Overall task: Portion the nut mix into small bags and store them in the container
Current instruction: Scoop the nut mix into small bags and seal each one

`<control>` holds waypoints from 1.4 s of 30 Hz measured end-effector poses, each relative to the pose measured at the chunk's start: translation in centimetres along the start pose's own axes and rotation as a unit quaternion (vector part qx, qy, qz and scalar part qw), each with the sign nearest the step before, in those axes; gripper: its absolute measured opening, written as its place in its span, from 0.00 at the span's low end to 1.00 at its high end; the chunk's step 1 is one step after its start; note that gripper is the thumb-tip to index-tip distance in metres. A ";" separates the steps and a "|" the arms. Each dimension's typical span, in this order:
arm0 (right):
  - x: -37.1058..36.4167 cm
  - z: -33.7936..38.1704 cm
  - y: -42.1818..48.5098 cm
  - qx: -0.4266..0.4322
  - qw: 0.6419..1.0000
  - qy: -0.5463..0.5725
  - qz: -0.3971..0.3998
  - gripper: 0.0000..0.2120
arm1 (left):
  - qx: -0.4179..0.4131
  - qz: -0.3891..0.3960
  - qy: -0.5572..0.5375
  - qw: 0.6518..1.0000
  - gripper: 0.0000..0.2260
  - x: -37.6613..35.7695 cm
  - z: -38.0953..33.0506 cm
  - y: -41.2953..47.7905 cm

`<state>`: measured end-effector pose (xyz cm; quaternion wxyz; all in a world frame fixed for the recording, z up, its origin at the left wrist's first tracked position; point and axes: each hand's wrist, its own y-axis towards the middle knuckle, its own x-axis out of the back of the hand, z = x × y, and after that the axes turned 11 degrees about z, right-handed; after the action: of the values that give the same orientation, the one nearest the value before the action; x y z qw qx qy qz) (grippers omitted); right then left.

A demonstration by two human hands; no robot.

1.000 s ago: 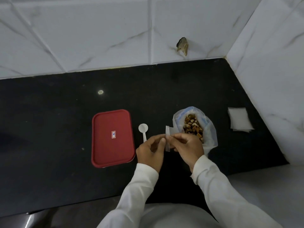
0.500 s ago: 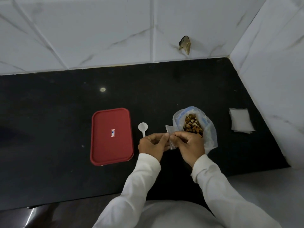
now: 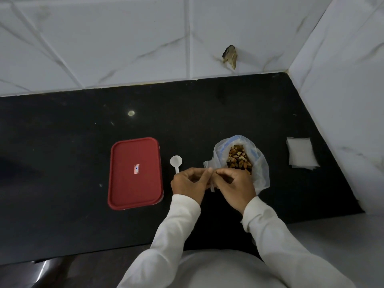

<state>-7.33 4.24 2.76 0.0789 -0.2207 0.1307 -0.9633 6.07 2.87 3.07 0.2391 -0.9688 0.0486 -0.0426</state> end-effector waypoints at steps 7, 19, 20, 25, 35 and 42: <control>-0.8 -0.2 0.1 -0.029 0.999 0.006 -0.032 0.05 | -0.050 -0.022 0.104 0.993 0.05 -0.8 -0.2 -0.1; 0.7 0.0 0.2 -0.028 0.996 -0.054 -0.065 0.02 | -0.132 -0.084 0.269 0.950 0.03 -0.2 -0.5 0.2; 1.0 0.0 0.3 -0.031 0.995 -0.061 -0.072 0.02 | -0.131 -0.084 0.276 0.948 0.03 0.0 -0.6 0.3; 1.6 0.3 0.1 -0.014 0.993 -0.096 -0.070 0.03 | -0.115 -0.058 0.269 0.955 0.02 -0.1 -1.0 0.2; 1.7 1.2 -0.1 -0.007 0.992 -0.127 -0.025 0.21 | -0.199 -0.045 0.302 0.931 0.03 -0.7 -0.7 -0.3; 2.7 1.3 1.4 -0.030 0.974 -0.223 -0.037 0.15 | -0.189 -0.016 0.426 0.884 0.03 -0.2 -2.3 -0.8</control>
<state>-8.99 2.12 4.57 0.0639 -0.4373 0.1302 -0.8875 5.68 2.54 5.46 0.0065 -0.8847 0.1380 -0.4453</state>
